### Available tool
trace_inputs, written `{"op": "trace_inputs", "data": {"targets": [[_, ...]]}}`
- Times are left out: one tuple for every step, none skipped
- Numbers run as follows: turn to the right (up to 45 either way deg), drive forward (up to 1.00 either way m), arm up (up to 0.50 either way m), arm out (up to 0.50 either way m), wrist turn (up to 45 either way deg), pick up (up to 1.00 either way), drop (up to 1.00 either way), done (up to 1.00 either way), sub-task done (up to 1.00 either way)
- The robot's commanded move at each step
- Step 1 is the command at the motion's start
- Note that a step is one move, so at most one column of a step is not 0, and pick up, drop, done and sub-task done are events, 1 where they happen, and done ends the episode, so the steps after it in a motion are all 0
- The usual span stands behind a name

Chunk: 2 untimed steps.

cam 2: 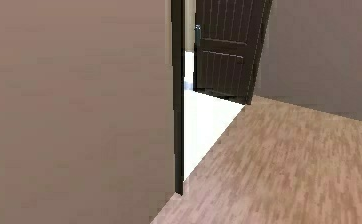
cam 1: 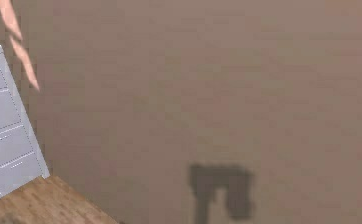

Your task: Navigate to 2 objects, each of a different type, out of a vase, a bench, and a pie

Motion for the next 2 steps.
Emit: {"op": "trace_inputs", "data": {"targets": [[-21.0, 0.0, 0.0, 0.0, 0.0, 0.0, 0.0, 0.0, 0.0], [-45.0, 0.0, 0.0, 0.0, 0.0, 0.0, 0.0, 0.0, 0.0]]}}
